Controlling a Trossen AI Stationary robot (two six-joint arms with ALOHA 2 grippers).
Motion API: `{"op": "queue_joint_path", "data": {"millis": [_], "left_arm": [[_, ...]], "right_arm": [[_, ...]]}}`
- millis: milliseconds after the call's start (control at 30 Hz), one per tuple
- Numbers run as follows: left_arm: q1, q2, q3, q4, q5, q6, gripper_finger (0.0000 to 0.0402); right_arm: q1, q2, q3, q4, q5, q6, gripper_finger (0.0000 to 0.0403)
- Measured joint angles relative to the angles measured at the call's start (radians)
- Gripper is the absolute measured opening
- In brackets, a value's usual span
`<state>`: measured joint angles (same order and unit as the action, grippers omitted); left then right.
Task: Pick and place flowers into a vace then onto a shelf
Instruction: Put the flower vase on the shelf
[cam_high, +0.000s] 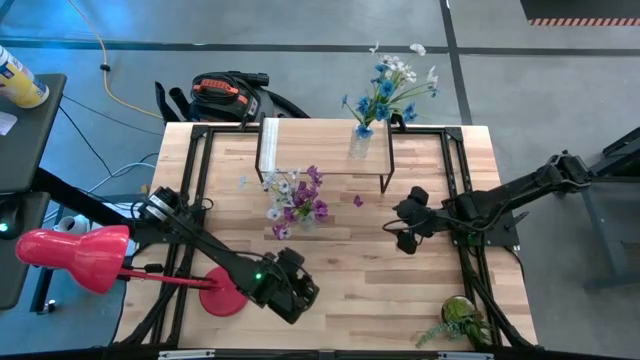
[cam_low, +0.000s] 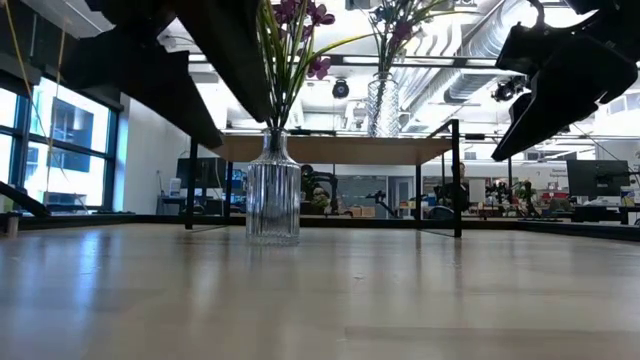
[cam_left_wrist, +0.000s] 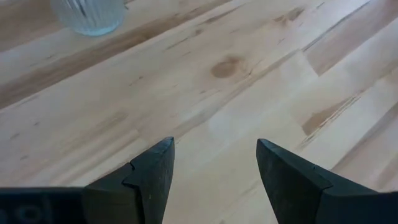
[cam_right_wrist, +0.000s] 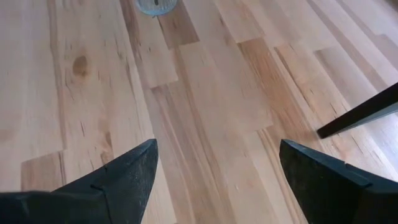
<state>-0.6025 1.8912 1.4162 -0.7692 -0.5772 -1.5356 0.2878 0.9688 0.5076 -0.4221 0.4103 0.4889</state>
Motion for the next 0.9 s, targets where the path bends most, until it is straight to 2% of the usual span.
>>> {"op": "queue_joint_path", "data": {"millis": [400, 567, 733, 833, 900], "left_arm": [[-0.020, 0.000, 0.000, -0.005, 0.011, -0.020, 0.0262], [-0.019, -0.001, 0.000, -0.008, -0.029, 0.138, 0.0262], [0.013, -0.001, 0.000, -0.021, -0.177, 0.335, 0.0262], [0.050, -0.001, 0.000, -0.068, -0.327, 0.355, 0.0262], [0.078, -0.001, 0.000, -0.116, -0.383, 0.334, 0.0262]], "right_arm": [[0.000, 0.000, 0.000, 0.001, -0.001, 0.000, 0.0326], [0.000, 0.000, 0.001, 0.001, -0.001, 0.000, 0.0326], [0.000, 0.000, 0.002, 0.001, -0.002, 0.001, 0.0326], [0.000, 0.000, 0.002, 0.001, -0.036, 0.000, 0.0326], [0.000, 0.000, 0.002, 0.002, -0.064, 0.001, 0.0326]]}}
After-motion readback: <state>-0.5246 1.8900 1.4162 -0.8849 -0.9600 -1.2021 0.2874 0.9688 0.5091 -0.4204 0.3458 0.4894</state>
